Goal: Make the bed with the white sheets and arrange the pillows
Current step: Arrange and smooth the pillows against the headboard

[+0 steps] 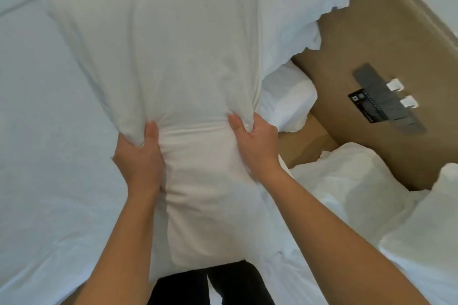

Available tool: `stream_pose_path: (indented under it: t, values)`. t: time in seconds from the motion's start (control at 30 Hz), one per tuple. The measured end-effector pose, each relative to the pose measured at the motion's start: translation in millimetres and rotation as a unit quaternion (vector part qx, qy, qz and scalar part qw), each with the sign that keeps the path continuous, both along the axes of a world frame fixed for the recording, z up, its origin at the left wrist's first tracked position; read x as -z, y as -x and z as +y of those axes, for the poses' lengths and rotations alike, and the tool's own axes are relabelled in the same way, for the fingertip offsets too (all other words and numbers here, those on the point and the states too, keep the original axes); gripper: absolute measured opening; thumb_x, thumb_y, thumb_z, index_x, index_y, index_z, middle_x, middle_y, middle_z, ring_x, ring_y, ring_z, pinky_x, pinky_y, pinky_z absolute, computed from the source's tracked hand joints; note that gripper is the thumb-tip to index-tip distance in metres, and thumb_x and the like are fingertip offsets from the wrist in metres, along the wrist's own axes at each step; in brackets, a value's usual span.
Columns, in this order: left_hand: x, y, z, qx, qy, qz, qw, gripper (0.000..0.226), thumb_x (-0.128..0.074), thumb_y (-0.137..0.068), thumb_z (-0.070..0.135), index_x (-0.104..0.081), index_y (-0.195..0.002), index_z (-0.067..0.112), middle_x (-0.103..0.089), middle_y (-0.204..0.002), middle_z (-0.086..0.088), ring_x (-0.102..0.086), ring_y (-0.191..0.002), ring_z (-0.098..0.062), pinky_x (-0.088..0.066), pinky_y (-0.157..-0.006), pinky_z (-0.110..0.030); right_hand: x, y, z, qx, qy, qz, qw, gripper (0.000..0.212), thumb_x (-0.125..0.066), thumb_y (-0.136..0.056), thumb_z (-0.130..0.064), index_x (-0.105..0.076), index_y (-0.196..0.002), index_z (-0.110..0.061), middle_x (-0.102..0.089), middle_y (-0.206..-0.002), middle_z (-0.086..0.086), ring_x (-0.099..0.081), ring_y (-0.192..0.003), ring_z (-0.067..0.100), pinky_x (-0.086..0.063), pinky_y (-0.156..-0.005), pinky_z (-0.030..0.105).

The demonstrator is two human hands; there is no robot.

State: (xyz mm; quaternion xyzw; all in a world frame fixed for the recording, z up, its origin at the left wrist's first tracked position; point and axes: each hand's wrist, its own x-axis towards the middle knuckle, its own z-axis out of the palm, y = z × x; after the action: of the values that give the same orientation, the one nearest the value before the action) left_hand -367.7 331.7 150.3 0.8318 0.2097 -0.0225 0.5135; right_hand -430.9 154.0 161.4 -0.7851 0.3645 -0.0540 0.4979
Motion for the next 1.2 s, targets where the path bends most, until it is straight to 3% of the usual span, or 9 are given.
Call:
stream_pose_path:
  t: [0.23,0.33,0.43,0.5,0.6,0.83,1.03,1.13,1.2]
  values:
    - [-110.6,68.9,-103.2,0.125,0.083,-0.082,0.985,0.040,-0.066,-0.088,0.042,-0.063,-0.104,0.005,-0.067,-0.090,-0.007,-0.061,-0.077,-0.018,-0.046,-0.068,-0.024,-119.7,118.2,-74.7,0.141,0.054,-0.103,0.983,0.022,-0.062,-0.090,-0.051,-0.064,-0.087,-0.030,-0.071,-0.085,-0.013,-0.068,-0.085,0.010,-0.057,-0.081,0.041]
    - [-142.1,113.7,-161.5,0.221,0.133,-0.085,0.962,0.030,-0.067,-0.088,0.039,-0.061,-0.093,0.010,-0.062,-0.070,0.001,-0.057,-0.054,-0.002,-0.040,-0.050,-0.010,-152.8,189.7,-108.7,0.238,0.078,-0.096,0.963,0.028,-0.062,-0.089,-0.053,-0.064,-0.085,-0.026,-0.070,-0.080,-0.011,-0.067,-0.079,0.010,-0.057,-0.075,0.036]
    - [-162.5,168.7,-222.2,0.342,0.160,-0.096,0.921,0.023,-0.066,-0.089,0.040,-0.059,-0.093,0.018,-0.060,-0.071,0.015,-0.057,-0.059,0.009,-0.040,-0.056,-0.009,-164.3,268.6,-137.6,0.349,0.092,-0.101,0.927,0.027,-0.062,-0.090,-0.051,-0.062,-0.078,-0.027,-0.068,-0.072,-0.010,-0.065,-0.073,0.009,-0.054,-0.070,0.030]
    - [-171.4,207.3,-265.6,0.425,0.155,-0.092,0.887,0.021,-0.065,-0.089,0.042,-0.058,-0.097,0.023,-0.060,-0.078,0.018,-0.060,-0.071,0.001,-0.045,-0.066,-0.016,-164.6,321.3,-152.7,0.432,0.090,-0.105,0.891,0.030,-0.062,-0.090,-0.050,-0.059,-0.072,-0.026,-0.062,-0.061,-0.011,-0.061,-0.063,0.013,-0.052,-0.065,0.033]
    - [-180.6,274.9,-335.6,0.549,0.146,-0.083,0.819,0.022,-0.064,-0.088,0.044,-0.056,-0.093,0.024,-0.061,-0.078,0.011,-0.063,-0.079,-0.019,-0.052,-0.074,-0.032,-165.8,399.4,-169.6,0.560,0.097,-0.103,0.816,0.041,-0.062,-0.090,-0.046,-0.046,-0.061,-0.022,-0.048,-0.051,-0.009,-0.048,-0.053,0.015,-0.043,-0.057,0.034]
    - [-198.2,433.1,-492.5,0.785,0.141,-0.133,0.588,0.044,-0.056,-0.083,0.055,-0.062,-0.103,0.017,-0.070,-0.091,-0.004,-0.065,-0.091,-0.027,-0.052,-0.082,-0.039,-165.2,526.0,-207.0,0.773,0.130,-0.113,0.610,0.027,-0.057,-0.093,-0.046,-0.058,-0.072,-0.030,-0.065,-0.073,-0.005,-0.063,-0.074,0.013,-0.052,-0.071,0.033]
    - [-214.5,552.3,-631.5,0.872,0.108,-0.239,0.413,0.044,-0.054,-0.091,0.050,-0.057,-0.106,0.009,-0.067,-0.107,-0.015,-0.060,-0.102,-0.036,-0.047,-0.082,-0.040,-147.4,586.0,-296.6,0.872,0.134,-0.160,0.442,0.043,-0.054,-0.091,-0.055,-0.068,-0.112,-0.021,-0.071,-0.102,-0.006,-0.065,-0.098,0.013,-0.051,-0.092,0.034]
    - [-194.1,592.4,-699.4,0.909,0.040,-0.225,0.349,0.048,-0.053,-0.090,0.049,-0.047,-0.119,0.011,-0.057,-0.121,-0.013,-0.054,-0.114,-0.034,-0.043,-0.090,-0.043,-127.0,619.7,-352.2,0.898,0.079,-0.132,0.413,0.046,-0.047,-0.096,-0.050,-0.062,-0.117,-0.011,-0.066,-0.110,-0.003,-0.060,-0.104,0.017,-0.042,-0.087,0.027]
    - [-157.3,597.3,-727.8,0.927,-0.091,-0.236,0.279,0.068,-0.051,-0.087,0.058,-0.033,-0.137,0.016,-0.043,-0.140,-0.012,-0.040,-0.131,-0.034,-0.034,-0.102,-0.050,-100.8,643.4,-380.0,0.891,-0.027,-0.058,0.450,0.053,-0.047,-0.097,-0.049,-0.049,-0.129,-0.007,-0.057,-0.125,0.007,-0.054,-0.113,0.027,-0.039,-0.092,0.032]
